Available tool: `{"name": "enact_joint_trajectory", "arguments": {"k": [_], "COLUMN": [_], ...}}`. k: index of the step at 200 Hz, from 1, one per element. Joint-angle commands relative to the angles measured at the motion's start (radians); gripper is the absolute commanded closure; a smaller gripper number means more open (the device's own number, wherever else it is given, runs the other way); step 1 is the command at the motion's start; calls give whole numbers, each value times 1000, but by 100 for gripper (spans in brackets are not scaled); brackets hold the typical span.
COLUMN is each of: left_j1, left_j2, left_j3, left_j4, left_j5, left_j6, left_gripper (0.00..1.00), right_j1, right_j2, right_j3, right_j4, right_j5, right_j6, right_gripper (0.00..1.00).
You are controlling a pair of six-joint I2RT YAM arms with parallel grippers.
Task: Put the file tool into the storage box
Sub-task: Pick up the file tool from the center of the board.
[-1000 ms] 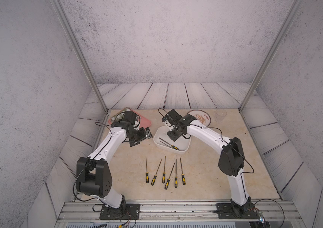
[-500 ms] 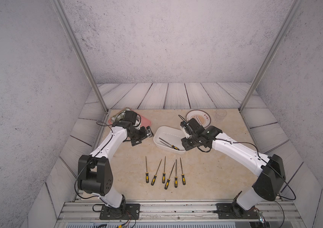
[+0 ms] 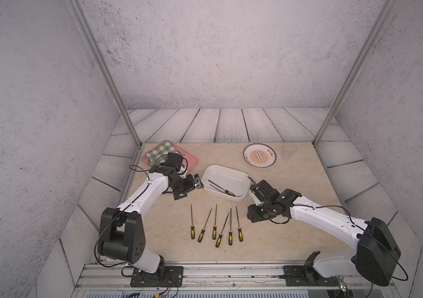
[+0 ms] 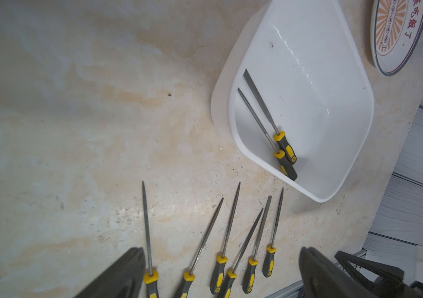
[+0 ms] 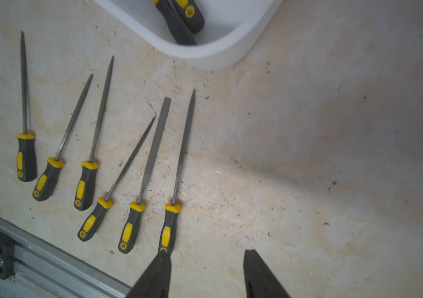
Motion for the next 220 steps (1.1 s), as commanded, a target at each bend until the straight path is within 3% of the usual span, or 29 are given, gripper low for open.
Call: {"name": "enact_joint_trajectory", "arguments": {"k": [1,104,220], "left_j1": [-9,-9,-10], "left_j2": [-21,-9,-45], "left_j3": [-13,-13,-40], "left_j4": [14,31,34], "left_j5": [0,27,5], "left_j6": [-11,-38,-42], "left_gripper": [1,1,1], "right_j1": [7,157,181], "right_j2": [-6,162,318], "right_j3": [-35,-42,91], "right_j4": [46,110,13], "right_j5": [-66,-63,-46], "right_j6": [73,140,88], "right_gripper": [48,46,46]}}
